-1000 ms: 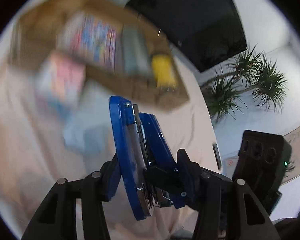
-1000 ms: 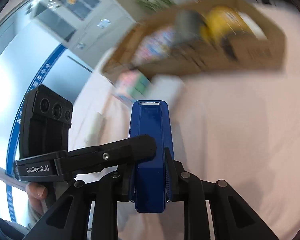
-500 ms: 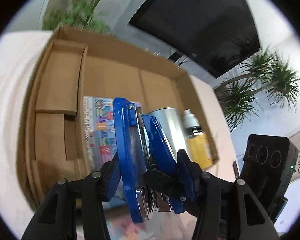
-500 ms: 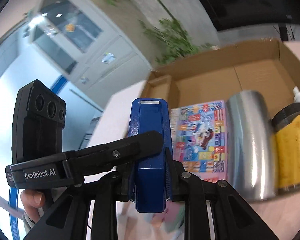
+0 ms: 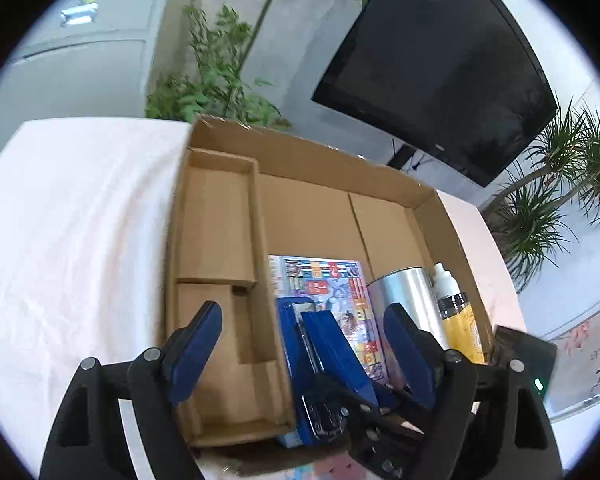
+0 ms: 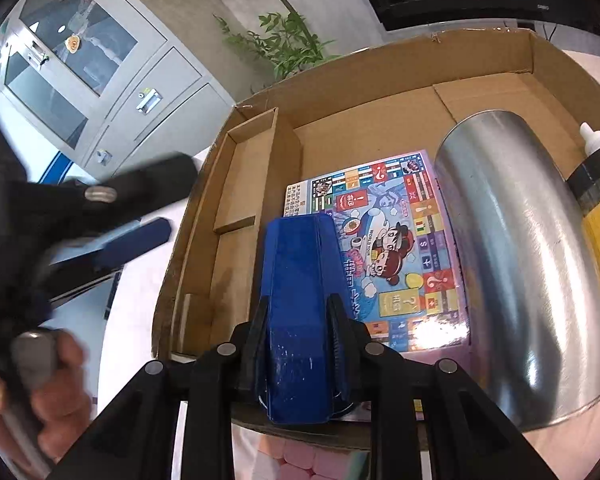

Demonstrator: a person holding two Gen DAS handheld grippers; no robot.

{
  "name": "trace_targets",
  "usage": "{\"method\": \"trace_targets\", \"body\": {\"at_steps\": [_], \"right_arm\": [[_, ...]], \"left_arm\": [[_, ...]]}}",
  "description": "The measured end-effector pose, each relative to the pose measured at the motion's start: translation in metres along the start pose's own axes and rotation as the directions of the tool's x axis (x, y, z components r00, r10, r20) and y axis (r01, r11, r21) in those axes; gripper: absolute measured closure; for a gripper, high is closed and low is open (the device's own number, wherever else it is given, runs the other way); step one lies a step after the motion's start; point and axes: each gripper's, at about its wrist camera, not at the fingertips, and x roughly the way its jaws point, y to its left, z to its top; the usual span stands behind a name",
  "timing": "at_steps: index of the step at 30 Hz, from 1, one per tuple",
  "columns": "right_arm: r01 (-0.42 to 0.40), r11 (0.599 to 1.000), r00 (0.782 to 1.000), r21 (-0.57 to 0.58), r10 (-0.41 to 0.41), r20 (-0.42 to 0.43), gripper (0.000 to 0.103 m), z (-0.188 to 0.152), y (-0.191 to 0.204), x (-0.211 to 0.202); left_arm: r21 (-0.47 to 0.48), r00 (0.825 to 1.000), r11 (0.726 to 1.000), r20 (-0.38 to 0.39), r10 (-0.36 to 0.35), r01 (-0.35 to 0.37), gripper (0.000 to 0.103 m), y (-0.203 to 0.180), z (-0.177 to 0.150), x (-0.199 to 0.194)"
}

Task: Organize rigid objects
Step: 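Lower the blue stapler with the right tool onto the game box in the cardboard box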

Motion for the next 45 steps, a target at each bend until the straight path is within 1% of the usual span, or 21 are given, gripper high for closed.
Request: {"method": "trace_targets", "body": {"at_steps": [2,7,10,14,16,20,22,28,31,33,35,36,37,38,39,40,41,42,43,44,45], "right_arm": [[-0.026,1.000,0.999,0.010,0.026,-0.027,0.068,-0.002,0.002,0.003],[-0.035,0.998,0.999,-0.061,0.033,-0.036,0.067,-0.008,0.005,-0.010],[0.006,0.997,1.000,-0.078,-0.007,-0.011,0.067,-0.011,0.001,-0.021],[-0.057,0.996,0.997,-0.071,0.052,-0.060,0.055,-0.006,-0.003,-0.019],[-0.100,0.994,0.992,-0.038,0.097,-0.077,0.053,0.000,-0.009,-0.013],[-0.182,0.983,0.975,-0.004,0.180,-0.127,0.030,0.005,-0.008,-0.011],[-0.180,0.983,0.973,-0.024,0.175,-0.148,0.031,0.004,-0.007,-0.016],[-0.085,0.975,0.990,-0.205,0.060,-0.126,0.031,-0.007,-0.006,-0.041],[-0.098,0.964,0.986,-0.245,0.062,-0.153,0.028,-0.002,-0.002,-0.033],[-0.133,0.965,0.979,-0.226,0.093,-0.180,0.024,0.003,-0.003,-0.028],[-0.185,0.964,0.961,-0.193,0.135,-0.243,0.015,0.011,-0.003,-0.020],[-0.179,0.962,0.950,-0.207,0.114,-0.290,0.013,0.015,0.000,-0.016],[-0.138,0.958,0.952,-0.250,0.058,-0.301,0.008,0.017,0.005,-0.017],[-0.072,0.947,0.960,-0.312,-0.019,-0.279,0.000,0.020,0.011,-0.020],[0.030,0.909,0.967,-0.415,-0.132,-0.219,0.001,0.021,0.021,-0.025],[0.089,0.873,0.964,-0.479,-0.197,-0.180,0.001,0.021,0.028,-0.028],[0.148,0.821,0.954,-0.551,-0.266,-0.140,0.001,0.020,0.035,-0.032],[0.165,0.780,0.949,-0.603,-0.292,-0.117,0.001,0.018,0.041,-0.036],[0.160,0.763,0.951,-0.626,-0.290,-0.110,0.001,0.018,0.043,-0.040],[0.144,0.752,0.953,-0.644,-0.280,-0.114,0.001,0.017,0.042,-0.043],[0.116,0.755,0.955,-0.645,-0.263,-0.135,0.001,0.016,0.039,-0.042]], "left_arm": [[0.025,1.000,1.000,0.023,0.014,-0.015,0.020,-0.001,-0.008,-0.010],[0.017,0.996,1.000,0.081,0.021,-0.022,0.020,0.002,-0.029,-0.037],[0.018,0.991,0.999,0.133,0.025,-0.027,0.020,-0.001,-0.051,-0.055],[0.022,0.985,0.999,0.167,0.037,-0.041,0.020,-0.005,-0.071,-0.067],[0.029,0.985,0.998,0.169,0.043,-0.049,0.020,-0.008,-0.078,-0.068],[0.004,0.986,0.998,0.157,0.055,-0.056,0.020,-0.006,-0.083,-0.069],[0.001,0.985,0.999,0.164,0.054,-0.055,0.020,-0.005,-0.087,-0.073],[-0.013,0.985,0.999,0.162,0.053,-0.051,0.020,0.002,-0.094,-0.071],[-0.023,0.986,0.999,0.161,0.049,-0.045,0.020,0.005,-0.094,-0.069],[-0.020,0.986,0.999,0.160,0.043,-0.040,0.020,0.006,-0.093,-0.068],[-0.018,0.986,0.999,0.159,0.049,-0.046,0.020,0.008,-0.092,-0.067],[-0.020,0.986,0.999,0.158,0.050,-0.047,0.020,0.009,-0.091,-0.067],[-0.022,0.986,0.999,0.157,0.048,-0.045,0.020,0.010,-0.091,-0.066],[-0.023,0.987,0.999,0.156,0.046,-0.042,0.020,0.011,-0.091,-0.064],[-0.024,0.987,0.999,0.155,0.043,-0.040,0.020,0.012,-0.090,-0.062],[-0.025,0.987,0.999,0.154,0.041,-0.038,0.020,0.012,-0.090,-0.061],[-0.026,0.987,0.999,0.153,0.038,-0.035,0.020,0.012,-0.089,-0.059],[-0.027,0.988,0.999,0.153,0.036,-0.032,0.020,0.013,-0.089,-0.057],[-0.030,0.988,0.999,0.152,0.032,-0.028,0.020,0.014,-0.089,-0.055],[-0.033,0.988,0.999,0.152,0.030,-0.025,0.020,0.015,-0.088,-0.054],[-0.036,0.988,0.999,0.153,0.026,-0.021,0.020,0.016,-0.088,-0.054]]}}
